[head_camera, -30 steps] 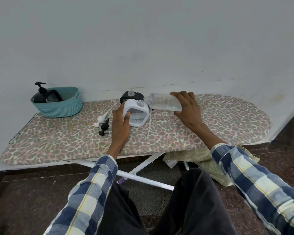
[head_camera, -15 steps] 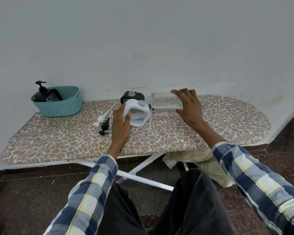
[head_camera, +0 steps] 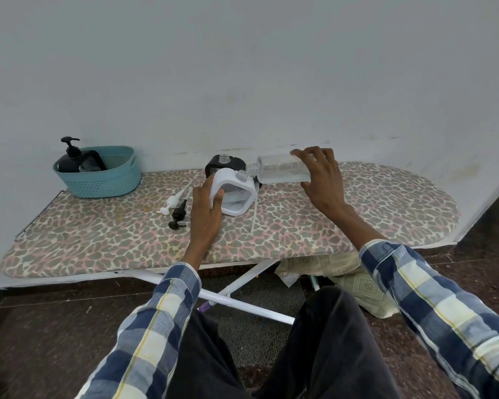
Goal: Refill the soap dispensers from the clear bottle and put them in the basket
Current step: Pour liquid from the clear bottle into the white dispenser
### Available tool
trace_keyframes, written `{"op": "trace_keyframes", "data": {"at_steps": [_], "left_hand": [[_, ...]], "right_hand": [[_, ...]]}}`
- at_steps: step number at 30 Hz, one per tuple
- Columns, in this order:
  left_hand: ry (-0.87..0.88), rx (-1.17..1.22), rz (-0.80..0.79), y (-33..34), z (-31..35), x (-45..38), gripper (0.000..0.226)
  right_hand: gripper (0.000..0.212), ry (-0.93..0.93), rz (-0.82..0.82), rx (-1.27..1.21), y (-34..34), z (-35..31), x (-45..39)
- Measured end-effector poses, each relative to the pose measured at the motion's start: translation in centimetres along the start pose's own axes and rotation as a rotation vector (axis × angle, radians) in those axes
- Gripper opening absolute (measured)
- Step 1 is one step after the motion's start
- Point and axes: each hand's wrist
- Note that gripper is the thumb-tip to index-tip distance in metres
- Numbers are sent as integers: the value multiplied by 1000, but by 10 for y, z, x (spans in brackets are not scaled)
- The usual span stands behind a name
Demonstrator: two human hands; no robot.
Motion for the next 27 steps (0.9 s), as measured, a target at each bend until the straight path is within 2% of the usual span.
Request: {"op": "trace_keyframes", "data": {"at_steps": [27], "left_hand": [[14,-10,9,1,-4,0,51]], "right_hand": [[92,-3,11,33,-8,-4,-8]]}}
Point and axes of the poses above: each hand's wrist, its own x-axis away from the middle knuckle, its own y-axis out of the palm, z = x × y, and after that the axes turned 13 degrees about y, right-handed
